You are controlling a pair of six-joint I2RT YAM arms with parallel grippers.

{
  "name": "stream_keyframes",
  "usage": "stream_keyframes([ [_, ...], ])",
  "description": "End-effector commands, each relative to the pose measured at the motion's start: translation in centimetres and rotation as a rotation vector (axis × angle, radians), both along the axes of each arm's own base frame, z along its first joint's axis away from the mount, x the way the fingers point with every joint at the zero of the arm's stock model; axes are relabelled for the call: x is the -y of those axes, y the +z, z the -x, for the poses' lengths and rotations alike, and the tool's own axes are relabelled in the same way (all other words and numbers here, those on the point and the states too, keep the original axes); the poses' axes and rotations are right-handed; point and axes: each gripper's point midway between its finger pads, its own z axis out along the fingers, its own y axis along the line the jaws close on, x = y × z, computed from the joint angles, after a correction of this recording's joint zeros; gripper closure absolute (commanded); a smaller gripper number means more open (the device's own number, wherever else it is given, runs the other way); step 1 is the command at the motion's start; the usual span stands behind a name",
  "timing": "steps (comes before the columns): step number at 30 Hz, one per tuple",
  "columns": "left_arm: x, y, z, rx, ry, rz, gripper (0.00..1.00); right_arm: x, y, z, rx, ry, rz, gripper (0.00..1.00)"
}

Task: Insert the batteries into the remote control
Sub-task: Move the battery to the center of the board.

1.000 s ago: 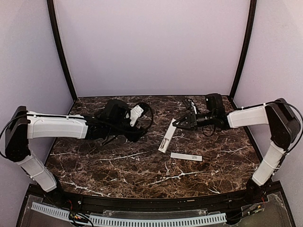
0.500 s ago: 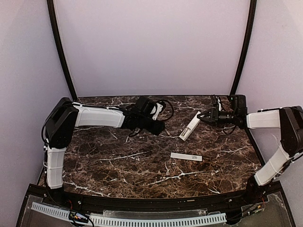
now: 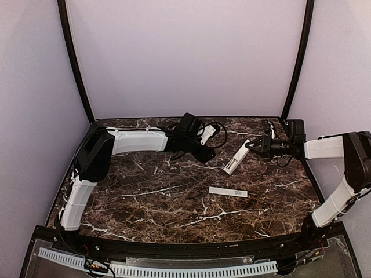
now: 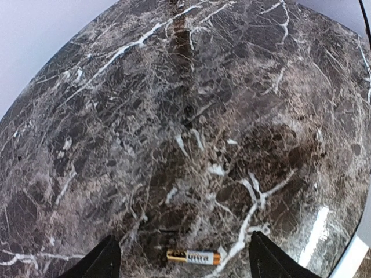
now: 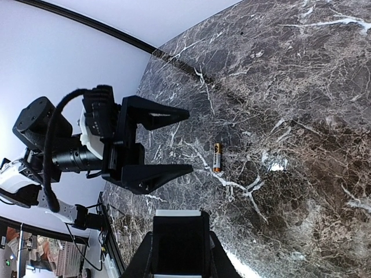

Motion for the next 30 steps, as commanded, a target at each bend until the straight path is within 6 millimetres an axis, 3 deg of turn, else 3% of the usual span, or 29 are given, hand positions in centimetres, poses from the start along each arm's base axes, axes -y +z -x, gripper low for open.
stream_keyframes([
  [1, 0.3, -1.9, -0.8, -0.052, -0.005, -0.049, 0.25, 0.0, 0.8, 0.2, 0.043, 0.014, -0.010, 1.00],
  [2, 0.4, -2.9, -0.9, -0.067, -0.001, -0.061, 0.26, 0.1, 0.8, 0.2, 0.045, 0.013, -0.010, 1.00],
  [8, 0.6, -3.8, -2.7, -0.038, 0.036, -0.115, 0.39, 0.3, 0.9, 0.2, 0.046, 0.009, -0.010, 1.00],
  [12, -0.3, -4.8, -3.3, -0.026, 0.066, -0.193, 0.52, 0.3, 0.8, 0.3, 0.042, 0.009, -0.012, 1.00],
  [20, -2.9, -6.4, -1.5, -0.097, 0.072, -0.299, 0.64, 0.4, 0.8, 0.3, 0.043, 0.008, -0.010, 1.00],
  [30, -5.6, -6.0, 1.8, -0.189, 0.115, -0.281, 0.70, 0.3, 0.8, 0.5, 0.046, 0.014, -0.014, 1.00],
])
